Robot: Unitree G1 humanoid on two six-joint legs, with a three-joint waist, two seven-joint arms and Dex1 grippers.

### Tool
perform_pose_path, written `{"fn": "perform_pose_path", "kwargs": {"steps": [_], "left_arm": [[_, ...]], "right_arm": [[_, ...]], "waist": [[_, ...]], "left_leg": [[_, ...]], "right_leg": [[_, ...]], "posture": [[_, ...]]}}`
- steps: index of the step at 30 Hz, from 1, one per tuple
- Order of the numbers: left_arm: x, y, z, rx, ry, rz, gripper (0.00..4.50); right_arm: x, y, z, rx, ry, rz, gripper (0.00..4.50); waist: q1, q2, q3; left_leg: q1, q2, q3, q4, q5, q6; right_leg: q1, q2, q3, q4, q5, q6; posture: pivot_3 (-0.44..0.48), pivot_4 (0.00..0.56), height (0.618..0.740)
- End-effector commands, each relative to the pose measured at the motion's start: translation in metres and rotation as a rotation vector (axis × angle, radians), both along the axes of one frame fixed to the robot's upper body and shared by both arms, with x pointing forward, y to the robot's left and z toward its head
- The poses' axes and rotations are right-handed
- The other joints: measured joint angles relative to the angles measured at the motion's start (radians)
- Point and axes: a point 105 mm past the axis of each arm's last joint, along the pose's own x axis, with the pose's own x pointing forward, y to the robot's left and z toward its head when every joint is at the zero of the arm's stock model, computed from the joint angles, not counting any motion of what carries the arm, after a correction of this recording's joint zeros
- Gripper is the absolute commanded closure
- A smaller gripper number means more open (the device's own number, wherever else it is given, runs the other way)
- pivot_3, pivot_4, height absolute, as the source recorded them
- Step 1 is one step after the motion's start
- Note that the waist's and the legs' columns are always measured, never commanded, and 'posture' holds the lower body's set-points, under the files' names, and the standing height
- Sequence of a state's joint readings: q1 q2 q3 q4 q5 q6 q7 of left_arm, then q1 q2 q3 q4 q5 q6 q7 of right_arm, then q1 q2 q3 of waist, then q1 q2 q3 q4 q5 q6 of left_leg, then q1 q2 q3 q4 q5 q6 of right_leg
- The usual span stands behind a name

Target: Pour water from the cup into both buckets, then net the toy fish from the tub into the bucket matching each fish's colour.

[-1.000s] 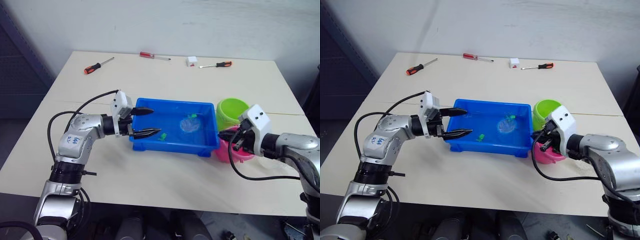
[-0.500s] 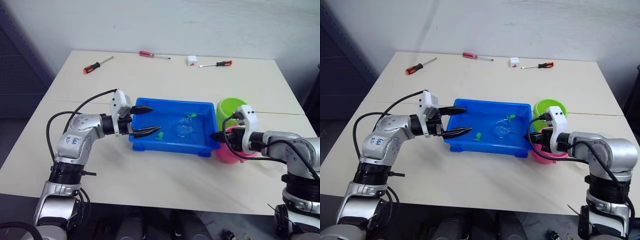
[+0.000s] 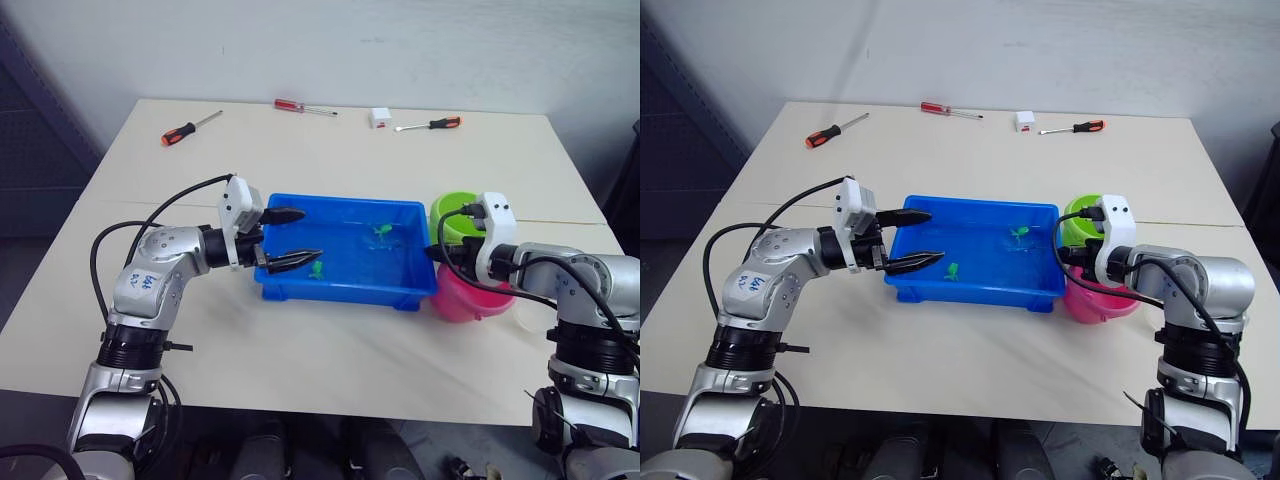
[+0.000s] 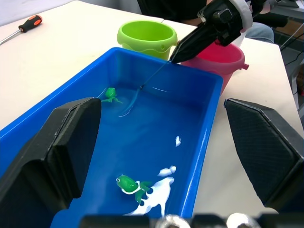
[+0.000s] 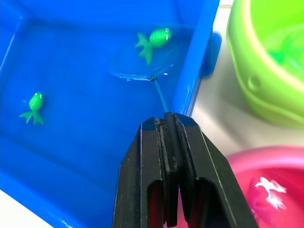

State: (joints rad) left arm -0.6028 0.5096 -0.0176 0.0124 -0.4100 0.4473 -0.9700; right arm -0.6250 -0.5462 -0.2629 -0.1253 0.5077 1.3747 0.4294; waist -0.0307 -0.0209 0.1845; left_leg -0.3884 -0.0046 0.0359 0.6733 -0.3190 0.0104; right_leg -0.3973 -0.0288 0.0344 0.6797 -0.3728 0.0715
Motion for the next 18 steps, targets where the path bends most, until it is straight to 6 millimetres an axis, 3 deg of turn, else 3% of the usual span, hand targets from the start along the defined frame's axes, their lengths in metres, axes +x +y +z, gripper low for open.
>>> {"fn": "perform_pose_path", "kwargs": {"steps": [1, 11, 18], "left_arm": [[-0.004, -0.001, 0.011, -0.020, -0.047, -0.015, 0.02], [0.003, -0.015, 0.014, -0.030, -0.048, -0.081, 0.02], [0.009, -0.032, 0.019, -0.068, -0.020, -0.171, 0.02]], "right_arm": [[-0.005, 0.003, 0.021, -0.039, -0.105, 0.039, 4.50], [-0.046, 0.009, 0.026, -0.221, -0.225, 0.150, 4.50], [-0.075, -0.006, 0.046, -0.223, -0.323, 0.084, 4.50]], "waist": [[0.000, 0.000, 0.000], [0.005, 0.000, 0.000], [0.005, 0.000, 0.000]], "left_leg": [[0.000, 0.000, 0.000, 0.000, 0.000, 0.000], [-0.002, 0.000, -0.001, 0.001, -0.001, 0.001], [-0.002, 0.000, -0.001, 0.002, -0.001, 0.001]], "right_leg": [[0.000, 0.000, 0.000, 0.000, 0.000, 0.000], [0.000, 0.000, -0.001, -0.002, 0.000, 0.000], [0.001, 0.000, -0.001, -0.001, 0.000, 0.000]], "posture": [[0.000, 0.150, 0.740], [0.000, 0.150, 0.740], [0.000, 0.150, 0.740]]}}
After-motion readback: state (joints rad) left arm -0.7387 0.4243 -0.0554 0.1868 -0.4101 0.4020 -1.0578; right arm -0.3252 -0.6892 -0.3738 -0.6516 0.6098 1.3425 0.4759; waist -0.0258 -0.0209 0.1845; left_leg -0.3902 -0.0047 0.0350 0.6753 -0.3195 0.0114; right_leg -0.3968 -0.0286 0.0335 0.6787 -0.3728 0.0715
